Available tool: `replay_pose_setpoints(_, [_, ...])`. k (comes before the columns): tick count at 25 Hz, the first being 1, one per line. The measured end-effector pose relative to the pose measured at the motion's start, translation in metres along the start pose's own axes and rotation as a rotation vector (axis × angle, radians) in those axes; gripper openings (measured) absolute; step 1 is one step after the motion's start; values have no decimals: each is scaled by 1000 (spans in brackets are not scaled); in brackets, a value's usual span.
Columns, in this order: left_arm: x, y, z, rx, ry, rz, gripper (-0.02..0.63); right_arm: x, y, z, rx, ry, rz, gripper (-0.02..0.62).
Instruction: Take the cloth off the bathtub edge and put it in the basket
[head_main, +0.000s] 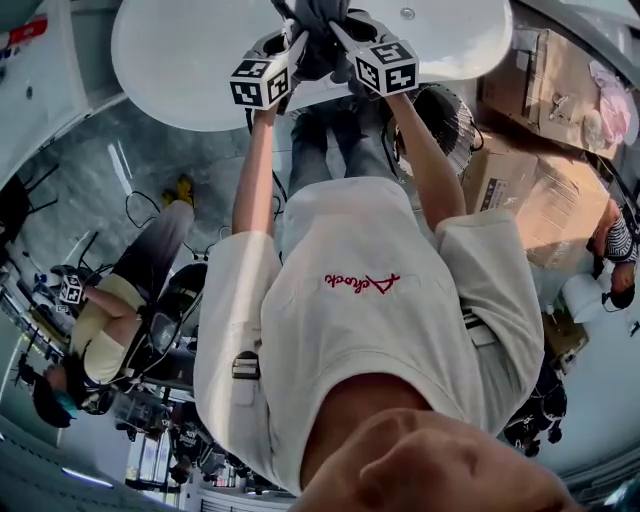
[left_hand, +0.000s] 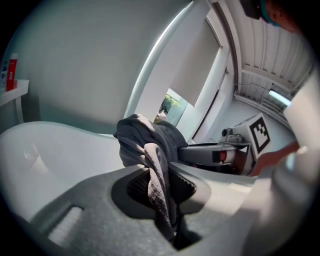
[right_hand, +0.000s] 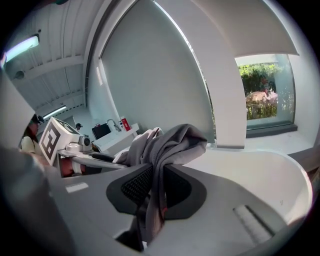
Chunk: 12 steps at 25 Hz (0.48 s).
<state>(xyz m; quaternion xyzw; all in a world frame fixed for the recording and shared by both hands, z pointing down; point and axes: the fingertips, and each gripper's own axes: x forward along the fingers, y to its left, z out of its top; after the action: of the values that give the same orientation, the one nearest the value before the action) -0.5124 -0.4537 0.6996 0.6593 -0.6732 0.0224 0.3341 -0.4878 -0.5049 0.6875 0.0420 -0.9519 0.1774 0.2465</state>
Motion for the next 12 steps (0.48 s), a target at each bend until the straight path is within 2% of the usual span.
replay_pose_setpoints(4, [-7, -9, 26, 35, -37, 0, 58, -10, 3, 28, -20, -44, -5, 64])
replay_pose_setpoints(12, [-26, -40, 106, 133, -143, 7, 58, -46, 10, 108, -86, -169, -6, 64])
